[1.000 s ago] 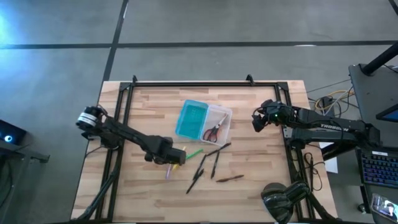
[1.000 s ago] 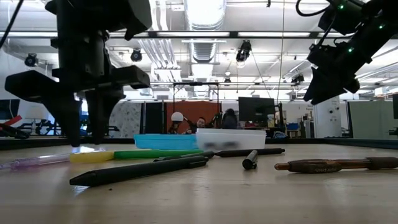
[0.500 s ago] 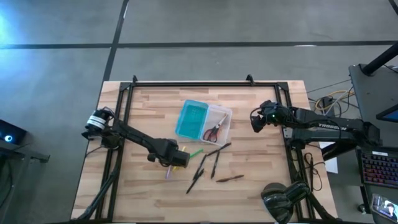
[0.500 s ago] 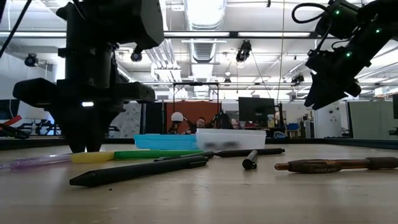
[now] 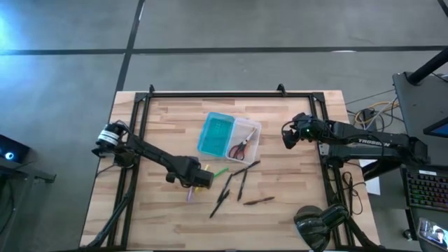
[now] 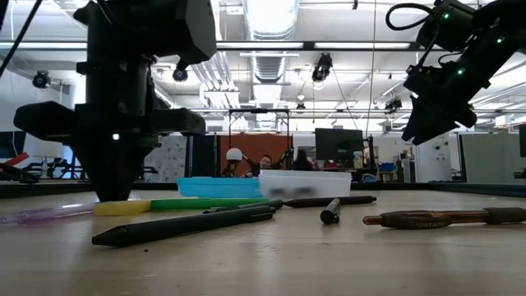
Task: Pick & place school supplies into a supply box
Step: Put the purple pen into the supply box
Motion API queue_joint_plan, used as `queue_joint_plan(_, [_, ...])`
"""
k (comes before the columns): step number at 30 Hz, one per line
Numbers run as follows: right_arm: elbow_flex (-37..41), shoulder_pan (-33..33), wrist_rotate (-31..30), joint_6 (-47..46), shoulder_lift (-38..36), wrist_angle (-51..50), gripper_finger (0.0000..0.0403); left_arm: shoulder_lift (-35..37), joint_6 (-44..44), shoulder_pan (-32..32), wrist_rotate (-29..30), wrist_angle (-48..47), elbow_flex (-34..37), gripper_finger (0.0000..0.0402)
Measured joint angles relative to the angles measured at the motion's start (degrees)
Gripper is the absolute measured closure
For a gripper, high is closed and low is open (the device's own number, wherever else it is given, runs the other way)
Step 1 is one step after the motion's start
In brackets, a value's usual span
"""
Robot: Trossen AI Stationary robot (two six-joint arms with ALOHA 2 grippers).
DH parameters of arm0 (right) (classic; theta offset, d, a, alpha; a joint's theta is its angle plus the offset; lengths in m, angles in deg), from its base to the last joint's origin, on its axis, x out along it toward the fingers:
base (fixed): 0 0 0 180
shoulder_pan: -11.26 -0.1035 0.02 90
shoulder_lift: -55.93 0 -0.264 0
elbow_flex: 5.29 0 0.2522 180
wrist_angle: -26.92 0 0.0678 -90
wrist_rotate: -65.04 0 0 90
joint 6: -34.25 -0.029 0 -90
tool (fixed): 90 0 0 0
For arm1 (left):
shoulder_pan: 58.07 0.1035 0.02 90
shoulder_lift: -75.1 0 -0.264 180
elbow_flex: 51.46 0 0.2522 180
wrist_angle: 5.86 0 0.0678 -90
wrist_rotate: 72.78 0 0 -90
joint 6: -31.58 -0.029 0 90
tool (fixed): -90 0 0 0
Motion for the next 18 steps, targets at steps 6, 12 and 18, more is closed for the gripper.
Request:
queue_joint_plan(6, [0.0, 0.0, 0.0, 0.0, 0.0, 0.0, 0.0202, 1.4, 1.8, 0.1, 2.6, -0.1, -2.0, 0.0393])
queue_joint_plan(12, [0.0, 0.0, 0.0, 0.2, -0.1, 0.0, 0.0202, 1.6, 2.0, 0.1, 6.3, -0.8, -8.6, 0.0393])
queue_joint_plan(18, [0.0, 0.0, 0.0, 0.3, -0.1, 0.3, 0.0202, 1.6, 1.1, 1.8, 12.6, -3.3, -14.6, 0.0393])
